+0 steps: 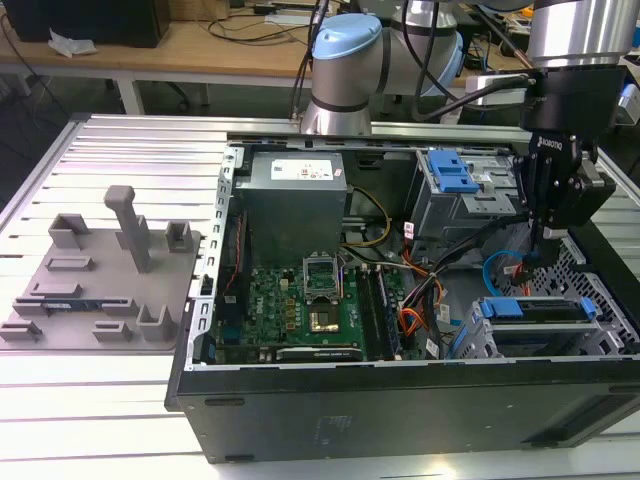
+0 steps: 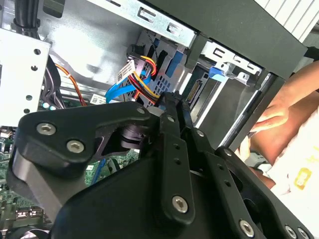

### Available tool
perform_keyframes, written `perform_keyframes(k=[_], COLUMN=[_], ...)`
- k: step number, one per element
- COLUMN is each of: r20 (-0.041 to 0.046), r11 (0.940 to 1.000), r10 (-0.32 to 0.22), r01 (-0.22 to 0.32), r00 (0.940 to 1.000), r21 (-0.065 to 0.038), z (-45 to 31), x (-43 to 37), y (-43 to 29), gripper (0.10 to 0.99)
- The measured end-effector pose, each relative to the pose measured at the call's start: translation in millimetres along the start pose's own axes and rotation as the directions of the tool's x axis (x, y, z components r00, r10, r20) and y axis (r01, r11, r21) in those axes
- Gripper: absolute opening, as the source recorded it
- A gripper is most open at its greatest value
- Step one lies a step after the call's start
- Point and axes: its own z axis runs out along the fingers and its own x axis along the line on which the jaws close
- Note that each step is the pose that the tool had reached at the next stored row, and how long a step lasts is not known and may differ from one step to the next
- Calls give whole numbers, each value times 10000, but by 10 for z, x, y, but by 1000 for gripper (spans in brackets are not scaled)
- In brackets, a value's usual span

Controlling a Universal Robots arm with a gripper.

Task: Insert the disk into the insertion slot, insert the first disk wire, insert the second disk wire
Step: 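Insert the first disk wire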

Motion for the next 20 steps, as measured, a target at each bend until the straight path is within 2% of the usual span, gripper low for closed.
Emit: perform_keyframes(k=[5, 6, 7, 8, 9, 11, 18, 20], r20=[2, 1, -9, -11, -17, -14, 280, 282], r11=[10000, 10000, 9997, 9995, 9987, 9977, 9974, 9968], r10=[-3, -31, -99, -140, -222, -292, -207, -237], r01=[3, 31, 98, 139, 221, 291, 225, 257], r00=[10000, 10000, 10000, 9999, 9998, 9996, 9994, 9993], r21=[-10, -70, -205, -291, -462, -609, -680, -752], z=[2, 3, 2, 2, 3, 4, 30, 23], x=[-1, -3, -3, -4, -6, -7, 76, 107], y=[-4, -19, -47, -60, -83, -110, -125, -151], gripper=[165, 165, 165, 165, 165, 165, 165, 165])
